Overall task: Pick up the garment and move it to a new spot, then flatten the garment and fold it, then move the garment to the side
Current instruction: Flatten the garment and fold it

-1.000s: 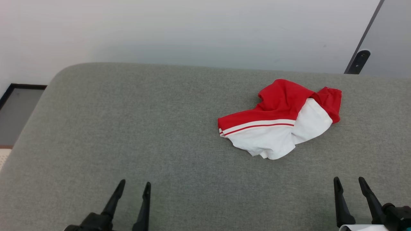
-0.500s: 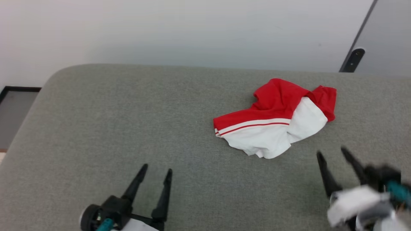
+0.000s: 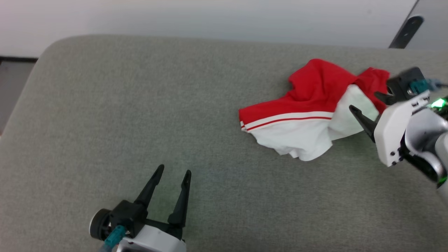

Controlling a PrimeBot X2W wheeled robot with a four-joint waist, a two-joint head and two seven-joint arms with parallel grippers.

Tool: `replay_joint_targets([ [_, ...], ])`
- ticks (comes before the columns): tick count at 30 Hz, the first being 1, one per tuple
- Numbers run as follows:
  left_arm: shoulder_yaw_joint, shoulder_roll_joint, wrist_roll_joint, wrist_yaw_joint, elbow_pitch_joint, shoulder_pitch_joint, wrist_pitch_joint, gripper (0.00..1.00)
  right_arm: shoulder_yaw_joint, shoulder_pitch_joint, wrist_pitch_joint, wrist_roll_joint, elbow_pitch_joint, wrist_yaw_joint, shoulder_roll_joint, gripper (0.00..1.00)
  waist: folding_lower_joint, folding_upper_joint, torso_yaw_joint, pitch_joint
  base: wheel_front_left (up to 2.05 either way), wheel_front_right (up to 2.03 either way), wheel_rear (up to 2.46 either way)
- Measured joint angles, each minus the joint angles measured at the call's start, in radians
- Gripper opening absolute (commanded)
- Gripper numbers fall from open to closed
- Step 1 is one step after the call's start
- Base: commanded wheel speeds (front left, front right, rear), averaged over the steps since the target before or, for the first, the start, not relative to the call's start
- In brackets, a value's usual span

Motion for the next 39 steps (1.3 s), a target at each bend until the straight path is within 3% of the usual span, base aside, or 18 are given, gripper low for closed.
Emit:
replay_joint_targets([
  [5, -0.01, -0.005, 0.0, 0.0, 0.001, -0.02, 0.0, 1.0, 0.125, -0.135, 0.126, 0.129, 0.04, 0.0, -0.102, 1.0, 0.0, 0.0, 0.031, 0.051, 0.0, 0.0, 0.0],
  [11, -0.014, -0.014, -0.002, 0.0, 0.003, -0.041, 0.0, 1.0, 0.209, -0.218, 0.174, 0.219, 0.076, 0.0, -0.173, 1.0, 0.0, 0.0001, 0.068, 0.104, 0.0, 0.0, 0.0],
  [19, -0.019, -0.029, -0.002, 0.0, 0.005, -0.058, 0.0, 1.0, 0.291, -0.263, 0.166, 0.293, 0.108, 0.0, -0.182, 1.0, 0.0, 0.0, 0.099, 0.152, 0.0, 0.0, 0.0],
  [21, -0.02, -0.031, -0.002, 0.0, 0.008, -0.061, 0.0, 1.0, 0.315, -0.273, 0.157, 0.301, 0.105, 0.0, -0.182, 0.29, 0.0, 0.0, 0.104, 0.16, 0.0, 0.0, 0.0],
  [22, -0.019, -0.031, -0.002, 0.0, 0.009, -0.062, 0.0, 1.0, 0.322, -0.277, 0.15, 0.306, 0.105, 0.0, -0.184, 0.06, 0.0, 0.0, 0.105, 0.162, 0.0, 0.0, 0.0],
  [23, -0.017, -0.032, -0.002, 0.0, 0.01, -0.063, 0.0, 1.0, 0.33, -0.282, 0.143, 0.311, 0.107, 0.0, -0.185, 0.0, 0.0, 0.0, 0.106, 0.164, 0.0, 0.0, 0.0],
  [33, 0.01, -0.03, -0.002, 0.0, 0.015, -0.056, 0.0, 1.0, 0.307, -0.305, 0.021, 0.335, 0.133, 0.0, -0.221, 0.0, 0.0, 0.0, 0.07, 0.14, 0.0, 0.0, 0.0],
  [39, 0.014, -0.023, 0.0, 0.0, 0.01, -0.048, 0.0, 1.0, 0.165, -0.305, -0.076, 0.341, 0.128, 0.0, -0.3, 0.0, 0.0, 0.0, 0.031, 0.121, 0.0, 0.0, 0.0],
])
